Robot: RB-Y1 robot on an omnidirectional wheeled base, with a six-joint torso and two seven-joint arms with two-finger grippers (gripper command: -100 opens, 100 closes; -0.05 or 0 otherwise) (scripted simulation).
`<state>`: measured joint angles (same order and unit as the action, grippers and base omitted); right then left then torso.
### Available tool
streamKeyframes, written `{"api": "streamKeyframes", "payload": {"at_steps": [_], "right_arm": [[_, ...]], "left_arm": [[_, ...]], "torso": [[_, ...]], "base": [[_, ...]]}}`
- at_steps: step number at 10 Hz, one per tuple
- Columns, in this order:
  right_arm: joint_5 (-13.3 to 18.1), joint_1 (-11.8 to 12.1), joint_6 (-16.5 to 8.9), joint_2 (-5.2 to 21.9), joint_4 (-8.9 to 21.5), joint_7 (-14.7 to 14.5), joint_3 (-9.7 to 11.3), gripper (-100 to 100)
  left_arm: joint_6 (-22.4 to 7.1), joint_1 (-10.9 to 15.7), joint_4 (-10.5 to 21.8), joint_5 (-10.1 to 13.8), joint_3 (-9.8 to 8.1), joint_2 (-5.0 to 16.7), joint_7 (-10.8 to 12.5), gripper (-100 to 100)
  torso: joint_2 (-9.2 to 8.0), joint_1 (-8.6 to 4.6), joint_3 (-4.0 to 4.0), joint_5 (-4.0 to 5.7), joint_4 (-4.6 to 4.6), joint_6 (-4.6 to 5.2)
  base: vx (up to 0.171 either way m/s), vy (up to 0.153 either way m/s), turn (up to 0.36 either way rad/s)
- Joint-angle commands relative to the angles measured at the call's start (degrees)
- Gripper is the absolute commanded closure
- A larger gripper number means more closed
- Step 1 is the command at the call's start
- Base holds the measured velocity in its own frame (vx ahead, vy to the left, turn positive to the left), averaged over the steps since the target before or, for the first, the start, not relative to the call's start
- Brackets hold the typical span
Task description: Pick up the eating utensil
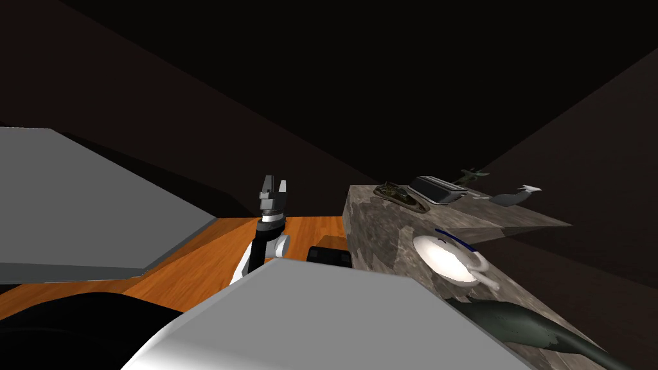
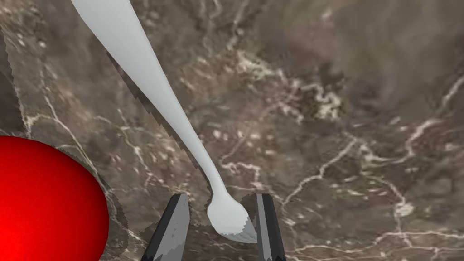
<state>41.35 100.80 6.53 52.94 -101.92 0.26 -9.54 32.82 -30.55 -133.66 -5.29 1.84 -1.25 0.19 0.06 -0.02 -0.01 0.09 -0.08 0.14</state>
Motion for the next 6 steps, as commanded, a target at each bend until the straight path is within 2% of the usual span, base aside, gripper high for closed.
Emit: {"api": "streamKeyframes", "payload": {"at_steps": [1,2,3,4,6], "right_arm": [[0.0,0.0,0.0,0.0,0.0,0.0,0.0,100],[0.0,0.0,0.0,0.0,0.0,0.0,0.0,100],[0.0,0.0,0.0,0.0,0.0,0.0,0.0,0],[-0.7,2.0,0.7,-0.4,-1.5,-1.0,-1.5,100],[-1.2,4.2,1.3,-0.7,-3.1,-2.2,-3.1,100]], "left_arm": [[0.0,0.0,0.0,0.0,0.0,0.0,0.0,0],[0.0,0.0,0.0,0.0,0.0,0.0,0.0,0],[0.0,0.0,0.0,0.0,0.0,0.0,0.0,0],[0.0,0.0,0.0,0.0,0.0,0.0,0.0,0],[0.0,0.0,0.0,0.0,0.0,0.0,0.0,0]], "torso": [[0.0,0.0,0.0,0.0,0.0,0.0],[0.0,-0.01,0.0,0.0,0.0,0.0],[0.01,-0.01,0.0,0.0,0.0,0.0],[0.01,-0.02,0.0,0.01,0.0,-0.01],[0.1,-0.02,0.06,-0.01,0.02,0.05]], "base": [[0.0,0.0,0.0],[0.0,0.0,0.0],[0.0,0.0,0.0],[0.025,-0.011,-0.112],[0.034,-0.015,-0.111]]}}
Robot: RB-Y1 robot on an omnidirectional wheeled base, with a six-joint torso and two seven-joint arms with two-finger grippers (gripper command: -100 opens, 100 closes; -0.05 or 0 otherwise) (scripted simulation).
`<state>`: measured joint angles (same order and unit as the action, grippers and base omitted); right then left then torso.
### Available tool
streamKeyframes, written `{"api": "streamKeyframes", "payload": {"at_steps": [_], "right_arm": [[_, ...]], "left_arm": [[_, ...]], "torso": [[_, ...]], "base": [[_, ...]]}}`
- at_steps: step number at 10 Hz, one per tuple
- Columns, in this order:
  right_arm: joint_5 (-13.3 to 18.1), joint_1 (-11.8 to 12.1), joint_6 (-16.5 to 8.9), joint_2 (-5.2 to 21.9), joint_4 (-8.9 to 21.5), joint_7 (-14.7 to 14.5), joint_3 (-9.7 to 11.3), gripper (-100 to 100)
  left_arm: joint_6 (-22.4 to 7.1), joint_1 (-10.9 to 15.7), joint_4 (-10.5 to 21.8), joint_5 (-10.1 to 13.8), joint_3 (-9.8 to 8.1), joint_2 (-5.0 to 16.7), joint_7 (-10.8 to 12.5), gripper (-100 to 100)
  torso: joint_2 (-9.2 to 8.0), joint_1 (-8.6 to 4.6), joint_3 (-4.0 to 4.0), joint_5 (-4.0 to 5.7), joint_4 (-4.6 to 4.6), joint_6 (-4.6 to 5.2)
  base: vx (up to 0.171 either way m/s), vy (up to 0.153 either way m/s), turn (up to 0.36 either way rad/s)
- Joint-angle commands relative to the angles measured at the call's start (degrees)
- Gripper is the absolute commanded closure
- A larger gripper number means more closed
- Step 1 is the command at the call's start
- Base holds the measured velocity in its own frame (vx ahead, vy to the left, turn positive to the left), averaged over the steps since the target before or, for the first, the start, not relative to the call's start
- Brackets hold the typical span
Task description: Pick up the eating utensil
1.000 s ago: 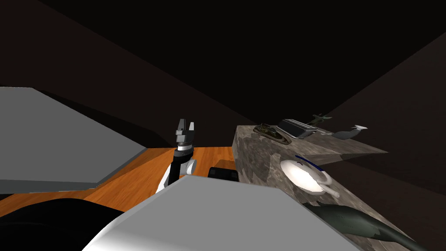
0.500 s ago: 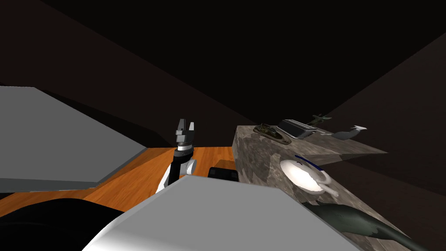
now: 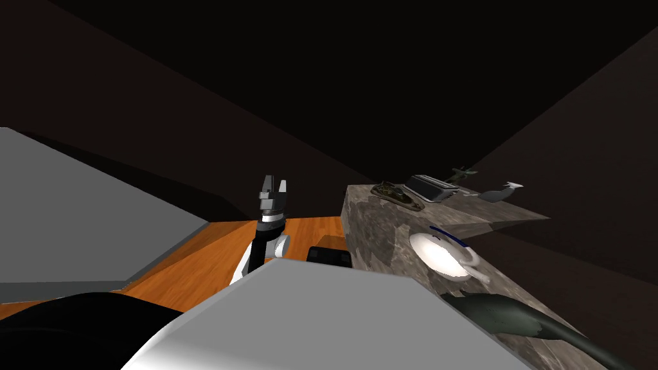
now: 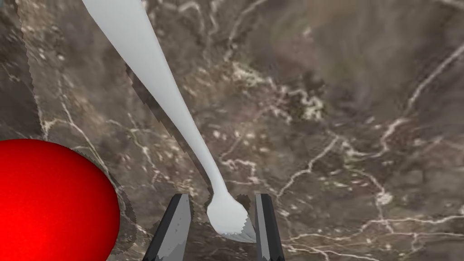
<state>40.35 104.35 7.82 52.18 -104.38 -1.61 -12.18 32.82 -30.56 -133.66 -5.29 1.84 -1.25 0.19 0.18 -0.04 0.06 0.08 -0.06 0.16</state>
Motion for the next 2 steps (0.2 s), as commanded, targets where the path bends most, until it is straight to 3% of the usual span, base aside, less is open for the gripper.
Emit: {"api": "streamKeyframes", "payload": {"at_steps": [1,2], "right_arm": [[0.0,0.0,0.0,0.0,0.0,0.0,0.0,100],[0.0,0.1,0.1,0.0,-0.1,-0.1,-0.1,0]], "left_arm": [[0.0,0.0,0.0,0.0,0.0,0.0,0.0,0],[0.0,0.0,0.0,0.0,0.0,0.0,0.0,0]], "torso": [[0.0,0.0,0.0,0.0,0.0,0.0],[-0.04,-0.01,-0.02,0.02,-0.01,-0.02]], "base": [[0.013,-0.003,-0.012],[0.0,0.0,0.0]]}}
